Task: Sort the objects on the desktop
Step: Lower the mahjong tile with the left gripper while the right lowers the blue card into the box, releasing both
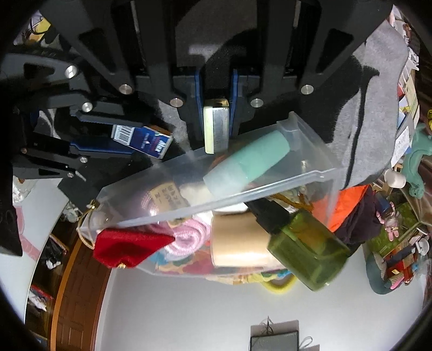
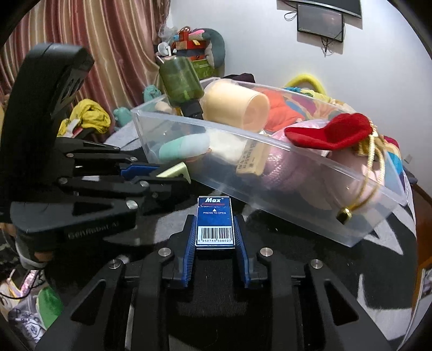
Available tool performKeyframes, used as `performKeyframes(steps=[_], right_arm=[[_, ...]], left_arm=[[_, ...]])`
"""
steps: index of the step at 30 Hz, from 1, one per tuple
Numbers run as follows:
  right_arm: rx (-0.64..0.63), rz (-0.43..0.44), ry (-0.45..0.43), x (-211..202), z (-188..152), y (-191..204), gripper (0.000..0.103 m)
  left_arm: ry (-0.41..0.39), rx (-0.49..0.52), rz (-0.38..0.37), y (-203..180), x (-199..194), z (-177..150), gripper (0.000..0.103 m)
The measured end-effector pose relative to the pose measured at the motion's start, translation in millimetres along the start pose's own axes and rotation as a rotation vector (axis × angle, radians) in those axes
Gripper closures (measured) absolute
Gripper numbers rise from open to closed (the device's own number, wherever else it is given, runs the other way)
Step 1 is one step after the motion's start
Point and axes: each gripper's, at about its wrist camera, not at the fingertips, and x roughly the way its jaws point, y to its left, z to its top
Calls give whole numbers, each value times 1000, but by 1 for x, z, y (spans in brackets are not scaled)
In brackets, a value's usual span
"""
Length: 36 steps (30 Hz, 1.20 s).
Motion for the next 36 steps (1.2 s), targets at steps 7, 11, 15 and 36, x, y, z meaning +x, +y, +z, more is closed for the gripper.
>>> performKeyframes(steps=[7, 11, 15, 36], right_arm=[[49, 38, -44, -21, -3, -6, 78], [66, 67, -79, -29, 1, -3, 78], [70, 57, -122, -42, 4, -4, 78], [137, -51, -223, -41, 47, -38, 78]], left_arm=[[-2, 42, 22, -7, -7, -5, 88], [-25, 41, 22, -13, -13, -2, 88], [-54, 54, 13, -23, -27, 4, 88], [-151, -30, -27, -11, -27, 71, 88]])
